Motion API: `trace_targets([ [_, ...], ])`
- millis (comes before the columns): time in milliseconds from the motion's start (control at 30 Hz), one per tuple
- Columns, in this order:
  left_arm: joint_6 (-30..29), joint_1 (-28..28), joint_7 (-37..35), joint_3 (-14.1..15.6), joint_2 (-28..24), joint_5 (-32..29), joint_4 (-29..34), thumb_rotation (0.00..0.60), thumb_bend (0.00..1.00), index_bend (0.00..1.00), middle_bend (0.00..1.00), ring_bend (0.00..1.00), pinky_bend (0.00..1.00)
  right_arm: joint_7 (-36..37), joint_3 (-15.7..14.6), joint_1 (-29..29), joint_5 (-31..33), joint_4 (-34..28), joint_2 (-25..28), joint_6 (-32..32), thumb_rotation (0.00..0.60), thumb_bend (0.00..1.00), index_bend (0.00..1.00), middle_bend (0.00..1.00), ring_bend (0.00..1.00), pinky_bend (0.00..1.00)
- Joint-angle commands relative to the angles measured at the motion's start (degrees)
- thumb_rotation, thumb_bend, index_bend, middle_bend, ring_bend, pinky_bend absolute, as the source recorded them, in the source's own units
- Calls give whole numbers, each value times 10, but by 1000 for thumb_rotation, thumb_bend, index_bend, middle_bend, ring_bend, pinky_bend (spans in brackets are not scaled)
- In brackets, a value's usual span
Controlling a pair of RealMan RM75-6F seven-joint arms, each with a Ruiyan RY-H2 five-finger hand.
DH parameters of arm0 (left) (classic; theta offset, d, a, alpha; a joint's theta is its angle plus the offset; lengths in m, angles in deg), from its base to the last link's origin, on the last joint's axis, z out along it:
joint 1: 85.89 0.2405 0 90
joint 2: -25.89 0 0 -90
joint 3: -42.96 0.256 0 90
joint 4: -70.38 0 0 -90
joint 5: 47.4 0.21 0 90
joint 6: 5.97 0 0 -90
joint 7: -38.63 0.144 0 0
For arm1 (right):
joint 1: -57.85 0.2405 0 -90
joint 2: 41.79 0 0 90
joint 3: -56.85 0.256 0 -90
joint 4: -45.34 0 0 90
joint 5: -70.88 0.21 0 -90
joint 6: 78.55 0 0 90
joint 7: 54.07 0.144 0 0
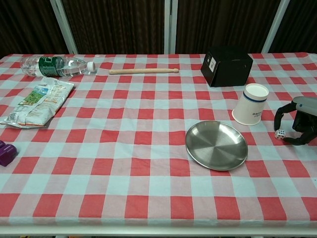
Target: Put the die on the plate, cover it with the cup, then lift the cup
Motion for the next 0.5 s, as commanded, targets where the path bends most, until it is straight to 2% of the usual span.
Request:
trace_targets([
  [33, 0, 0, -1, 0, 0, 0, -1, 600, 67, 259, 235, 125, 91, 1, 2, 0, 1, 0, -3, 5, 600, 278, 516, 1000, 1000, 1000],
  [233, -2, 0, -2, -1, 0, 0, -2, 600, 67, 260, 235, 125, 91, 3, 3, -1, -10, -12, 3, 22, 600, 327, 602, 1000, 1000, 1000],
  [333, -4, 1, -2, -2, -1, 0, -1, 600, 67, 260, 235, 125, 91, 23, 3, -3, -36, -56, 23, 36, 600, 327, 607, 1000, 1000, 1000],
  [500, -6, 2, -1, -2, -3, 1, 1, 600, 67, 260, 235, 125, 91, 58, 1, 14, -88, -116, 51, 21, 600, 327, 611, 1000, 1000, 1000],
])
